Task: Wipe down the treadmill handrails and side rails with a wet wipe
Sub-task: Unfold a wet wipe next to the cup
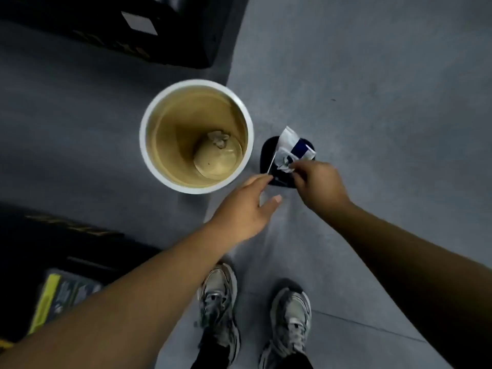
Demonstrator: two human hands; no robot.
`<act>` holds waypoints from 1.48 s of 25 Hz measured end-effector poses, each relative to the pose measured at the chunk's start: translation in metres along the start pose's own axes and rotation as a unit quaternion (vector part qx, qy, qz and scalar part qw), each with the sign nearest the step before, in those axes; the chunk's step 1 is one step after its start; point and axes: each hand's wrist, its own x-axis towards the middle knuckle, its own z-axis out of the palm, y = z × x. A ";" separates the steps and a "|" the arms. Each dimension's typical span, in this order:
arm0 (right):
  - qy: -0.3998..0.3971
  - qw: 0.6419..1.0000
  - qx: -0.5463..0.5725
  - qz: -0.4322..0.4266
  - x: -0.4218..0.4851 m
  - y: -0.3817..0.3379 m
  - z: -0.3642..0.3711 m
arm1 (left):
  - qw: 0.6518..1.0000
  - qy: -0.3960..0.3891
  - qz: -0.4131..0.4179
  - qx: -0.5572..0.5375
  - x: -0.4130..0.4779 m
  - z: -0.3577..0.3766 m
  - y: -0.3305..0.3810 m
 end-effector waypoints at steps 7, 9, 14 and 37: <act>-0.124 0.946 -0.297 -0.046 0.059 0.012 0.048 | 0.997 -0.072 -0.006 0.036 0.053 0.026 -0.048; -0.106 0.937 -0.326 -0.060 0.059 0.014 0.049 | 0.996 -0.077 0.004 0.046 0.055 0.026 -0.050; -0.030 0.971 -0.201 -0.123 0.057 0.033 0.053 | 0.985 -0.094 0.043 0.137 0.066 0.025 -0.043; 0.120 0.799 0.556 0.196 -0.083 -0.140 -0.178 | 0.966 0.017 0.006 -0.257 -0.065 -0.082 0.136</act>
